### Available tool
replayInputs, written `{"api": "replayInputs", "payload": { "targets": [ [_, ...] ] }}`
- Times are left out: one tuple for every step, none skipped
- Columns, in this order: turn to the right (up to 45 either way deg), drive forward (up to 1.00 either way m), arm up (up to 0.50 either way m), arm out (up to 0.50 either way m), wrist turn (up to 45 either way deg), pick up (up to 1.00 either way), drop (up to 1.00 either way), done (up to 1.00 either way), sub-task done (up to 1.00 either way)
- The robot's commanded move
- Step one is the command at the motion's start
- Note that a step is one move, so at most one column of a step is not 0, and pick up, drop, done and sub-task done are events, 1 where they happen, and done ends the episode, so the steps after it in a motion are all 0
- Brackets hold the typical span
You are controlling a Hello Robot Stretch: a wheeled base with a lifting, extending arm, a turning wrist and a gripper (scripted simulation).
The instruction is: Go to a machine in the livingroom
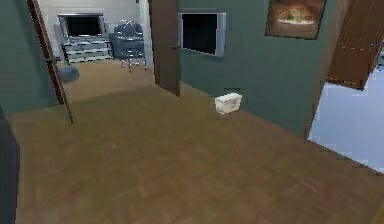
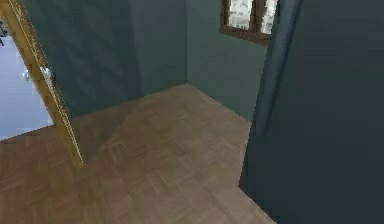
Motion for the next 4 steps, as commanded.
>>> {"api": "replayInputs", "payload": {
  "targets": [
    [-24.0, 0.0, 0.0, 0.0, 0.0, 0.0, 0.0, 0.0, 0.0],
    [0.0, 1.0, 0.0, 0.0, 0.0, 0.0, 0.0, 0.0, 0.0],
    [0.0, 1.0, 0.0, 0.0, 0.0, 0.0, 0.0, 0.0, 0.0],
    [0.0, 1.0, 0.0, 0.0, 0.0, 0.0, 0.0, 0.0, 0.0]
  ]
}}
